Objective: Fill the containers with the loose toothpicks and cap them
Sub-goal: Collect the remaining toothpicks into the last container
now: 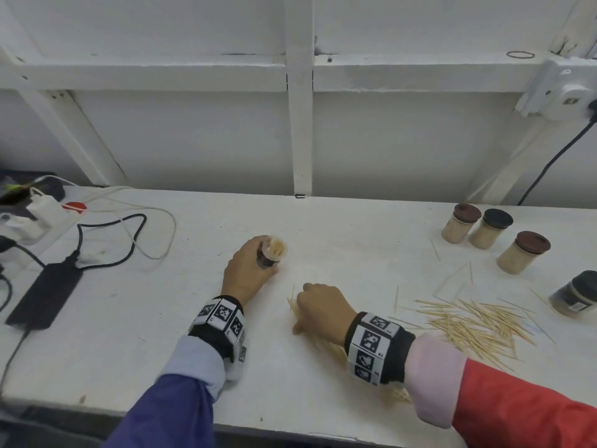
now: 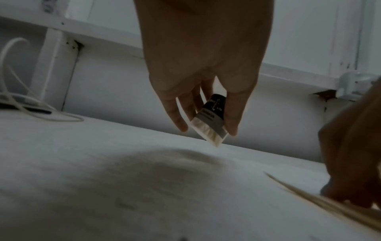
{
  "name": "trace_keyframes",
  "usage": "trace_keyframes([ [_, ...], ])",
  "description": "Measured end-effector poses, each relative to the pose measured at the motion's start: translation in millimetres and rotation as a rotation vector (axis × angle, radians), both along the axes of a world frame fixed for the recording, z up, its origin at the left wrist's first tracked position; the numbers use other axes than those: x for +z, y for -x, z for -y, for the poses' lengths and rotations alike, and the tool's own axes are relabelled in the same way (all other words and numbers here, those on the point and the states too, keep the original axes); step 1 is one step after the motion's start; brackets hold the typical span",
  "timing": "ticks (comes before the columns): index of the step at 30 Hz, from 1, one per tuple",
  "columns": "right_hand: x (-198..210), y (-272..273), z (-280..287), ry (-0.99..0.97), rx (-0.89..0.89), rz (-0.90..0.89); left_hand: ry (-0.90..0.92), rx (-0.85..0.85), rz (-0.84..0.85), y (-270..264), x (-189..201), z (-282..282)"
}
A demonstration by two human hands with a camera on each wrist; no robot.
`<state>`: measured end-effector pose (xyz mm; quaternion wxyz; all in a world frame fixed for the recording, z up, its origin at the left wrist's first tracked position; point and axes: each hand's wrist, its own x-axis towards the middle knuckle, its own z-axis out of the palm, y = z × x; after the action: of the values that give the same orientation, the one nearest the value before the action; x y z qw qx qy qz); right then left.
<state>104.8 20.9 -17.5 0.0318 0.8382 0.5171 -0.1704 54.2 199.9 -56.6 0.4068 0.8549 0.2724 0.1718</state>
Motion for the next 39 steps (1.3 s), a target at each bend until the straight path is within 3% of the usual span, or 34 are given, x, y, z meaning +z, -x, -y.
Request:
trace_keyframes([
  [4, 4, 0, 0, 0.002, 0.014, 0.055, -0.117, -0.076, -0.07, 9, -1, 0],
  [17, 5, -11, -1, -0.001, 0.002, 0.076, -0.018, -0.201, -0.014, 3, -4, 10],
  [26, 14, -62, 16, -0.116, -0.194, -0.349, -0.031, -0.226, 0.024, -5, -12, 13],
  [30, 16, -81, 21, -0.298, -0.252, -0.626, 0.003, -0.24, 0.032, -6, -12, 14],
  [33, 23, -88, 19, -0.54, -0.314, -0.816, 0.023, -0.254, 0.033, -6, -11, 13],
  [39, 25, -79, -8, -1.075, -0.466, -0.983, 0.069, -0.283, 0.033, -6, -8, 17],
])
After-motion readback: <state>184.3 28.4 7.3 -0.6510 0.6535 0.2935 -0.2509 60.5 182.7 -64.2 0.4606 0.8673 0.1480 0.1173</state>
